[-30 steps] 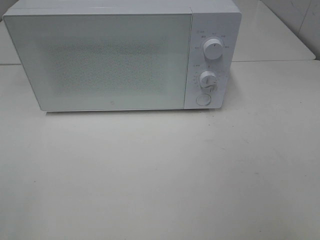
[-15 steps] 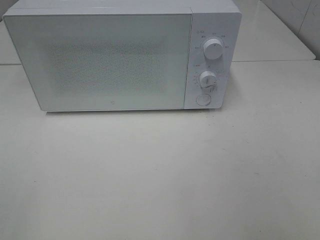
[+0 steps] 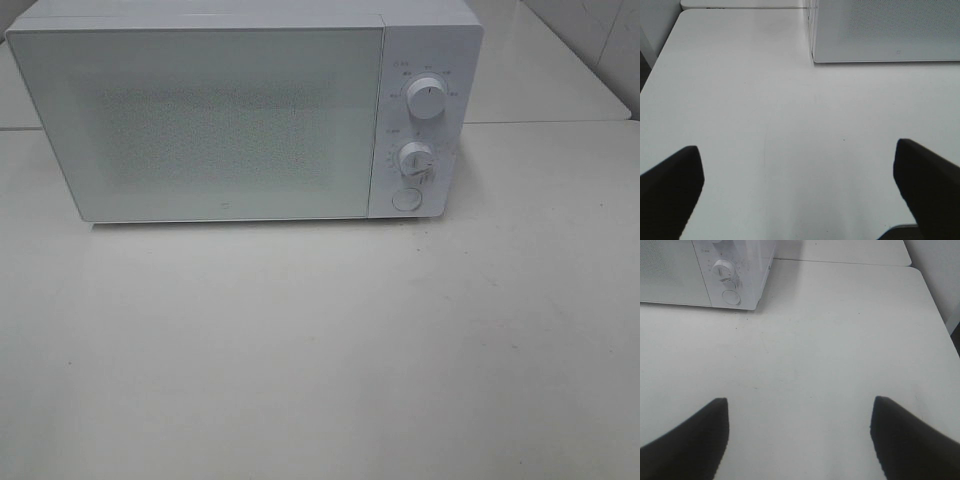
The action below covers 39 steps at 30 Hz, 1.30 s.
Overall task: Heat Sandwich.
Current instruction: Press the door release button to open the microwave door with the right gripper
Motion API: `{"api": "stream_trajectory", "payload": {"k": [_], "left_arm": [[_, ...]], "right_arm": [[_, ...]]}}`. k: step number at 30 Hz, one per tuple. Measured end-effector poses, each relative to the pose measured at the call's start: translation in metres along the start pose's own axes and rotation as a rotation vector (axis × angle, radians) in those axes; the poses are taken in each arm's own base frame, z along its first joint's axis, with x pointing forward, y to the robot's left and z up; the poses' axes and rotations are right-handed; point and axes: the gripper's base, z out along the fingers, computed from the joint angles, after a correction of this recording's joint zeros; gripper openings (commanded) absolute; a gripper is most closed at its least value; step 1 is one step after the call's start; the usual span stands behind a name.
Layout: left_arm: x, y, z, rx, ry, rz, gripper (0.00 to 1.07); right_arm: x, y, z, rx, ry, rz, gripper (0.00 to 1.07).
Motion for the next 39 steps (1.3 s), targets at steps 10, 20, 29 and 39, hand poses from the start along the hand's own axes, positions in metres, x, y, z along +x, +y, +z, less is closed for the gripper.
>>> {"api": "stream_trajectory", "payload": {"k": [10, 20, 29, 39], "left_arm": [[0.0, 0.0, 0.0, 0.0, 0.0, 0.0, 0.98], [0.0, 0.0, 0.0, 0.0, 0.0, 0.0, 0.98], [0.0, 0.0, 0.0, 0.0, 0.0, 0.0, 0.98], [0.0, 0.0, 0.0, 0.0, 0.0, 0.0, 0.98]], "right_arm": [[-0.017, 0.001, -0.006, -0.012, -0.172, 0.003, 0.75], [-0.046, 0.004, 0.022, -0.021, -0.145, -0.009, 0.75], [-0.07, 0.008, 0.058, -0.031, -0.121, -0.02, 0.75], [-0.09, 0.014, 0.103, -0.049, -0.114, 0.016, 0.75]]}}
